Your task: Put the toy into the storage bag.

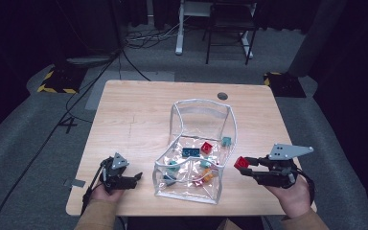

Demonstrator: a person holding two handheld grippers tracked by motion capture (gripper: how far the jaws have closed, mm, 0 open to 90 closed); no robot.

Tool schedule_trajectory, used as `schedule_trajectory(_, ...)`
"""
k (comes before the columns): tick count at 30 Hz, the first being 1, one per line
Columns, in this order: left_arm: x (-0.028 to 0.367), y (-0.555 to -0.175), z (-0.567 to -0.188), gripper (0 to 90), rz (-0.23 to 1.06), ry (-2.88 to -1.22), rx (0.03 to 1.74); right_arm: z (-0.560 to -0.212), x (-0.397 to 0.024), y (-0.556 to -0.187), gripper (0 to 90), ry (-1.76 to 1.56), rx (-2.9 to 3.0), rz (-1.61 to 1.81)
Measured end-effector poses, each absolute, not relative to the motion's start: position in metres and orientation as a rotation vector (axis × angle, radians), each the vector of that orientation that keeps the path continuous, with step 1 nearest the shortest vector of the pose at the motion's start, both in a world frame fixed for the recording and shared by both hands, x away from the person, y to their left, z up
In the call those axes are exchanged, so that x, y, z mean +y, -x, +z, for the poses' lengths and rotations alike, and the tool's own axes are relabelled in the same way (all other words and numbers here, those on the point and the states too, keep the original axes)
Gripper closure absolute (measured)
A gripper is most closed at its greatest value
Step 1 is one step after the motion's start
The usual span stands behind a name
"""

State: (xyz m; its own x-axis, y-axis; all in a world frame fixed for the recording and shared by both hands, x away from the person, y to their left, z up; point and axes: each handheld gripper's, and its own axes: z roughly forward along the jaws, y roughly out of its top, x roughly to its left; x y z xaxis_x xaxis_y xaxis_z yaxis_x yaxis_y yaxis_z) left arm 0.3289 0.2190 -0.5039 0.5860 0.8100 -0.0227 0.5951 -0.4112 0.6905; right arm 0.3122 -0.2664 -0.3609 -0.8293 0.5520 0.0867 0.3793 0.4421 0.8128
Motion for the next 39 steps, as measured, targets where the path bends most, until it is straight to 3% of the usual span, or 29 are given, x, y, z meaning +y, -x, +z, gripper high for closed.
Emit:
schedule_trajectory(21, 0.219, -0.329, -0.504, 18.7, 0.417, -2.151, 1.111, -0.292, -0.257, -0.324, 58.4, -0.71, 2.4, 1.385)
schedule_trajectory(39, 0.219, -0.329, -0.504, 18.7, 0.414, -2.153, 1.11, -0.276, -0.221, -0.361, 58.4, -0.677, 2.406, 1.421)
